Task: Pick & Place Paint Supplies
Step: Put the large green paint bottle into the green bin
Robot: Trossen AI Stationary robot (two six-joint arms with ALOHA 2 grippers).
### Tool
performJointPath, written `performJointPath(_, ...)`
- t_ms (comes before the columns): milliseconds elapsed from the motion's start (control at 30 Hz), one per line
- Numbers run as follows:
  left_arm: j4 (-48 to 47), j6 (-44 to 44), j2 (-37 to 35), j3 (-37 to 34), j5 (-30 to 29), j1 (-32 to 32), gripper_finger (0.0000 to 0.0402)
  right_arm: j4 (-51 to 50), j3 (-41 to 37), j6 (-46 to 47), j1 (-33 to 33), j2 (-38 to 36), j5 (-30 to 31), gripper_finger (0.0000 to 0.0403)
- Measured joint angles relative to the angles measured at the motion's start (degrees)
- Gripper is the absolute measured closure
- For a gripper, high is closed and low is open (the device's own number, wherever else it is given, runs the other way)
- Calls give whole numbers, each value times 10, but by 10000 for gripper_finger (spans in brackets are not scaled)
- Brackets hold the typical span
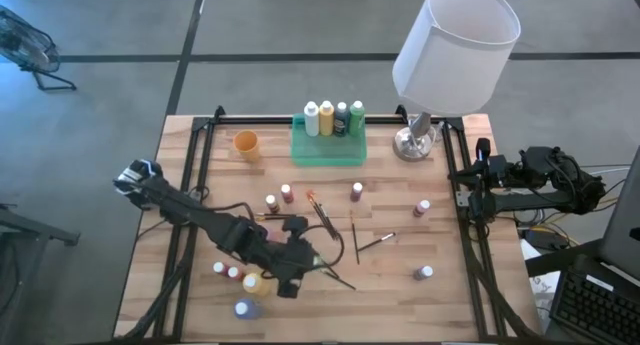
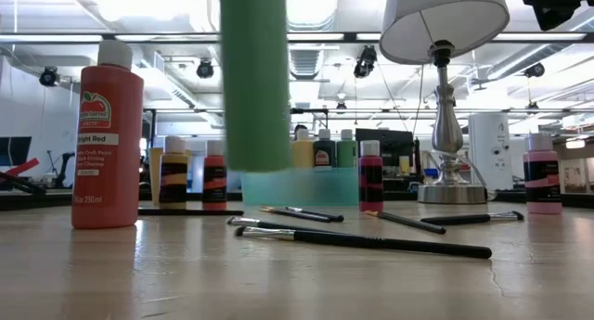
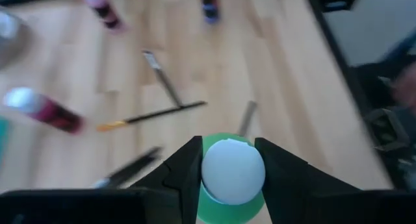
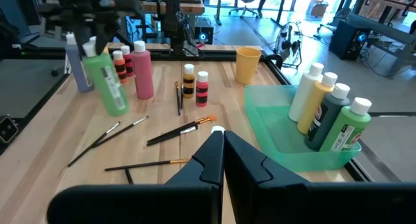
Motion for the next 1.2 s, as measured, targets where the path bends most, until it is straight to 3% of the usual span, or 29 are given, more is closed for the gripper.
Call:
performJointPath(667, -24, 44, 0, 36, -8, 106, 266, 0, 0, 0, 0, 0, 0, 394)
performJointPath(1200, -28, 76, -37, 36, -4, 231, 266, 0, 0, 0, 0, 0, 0, 394)
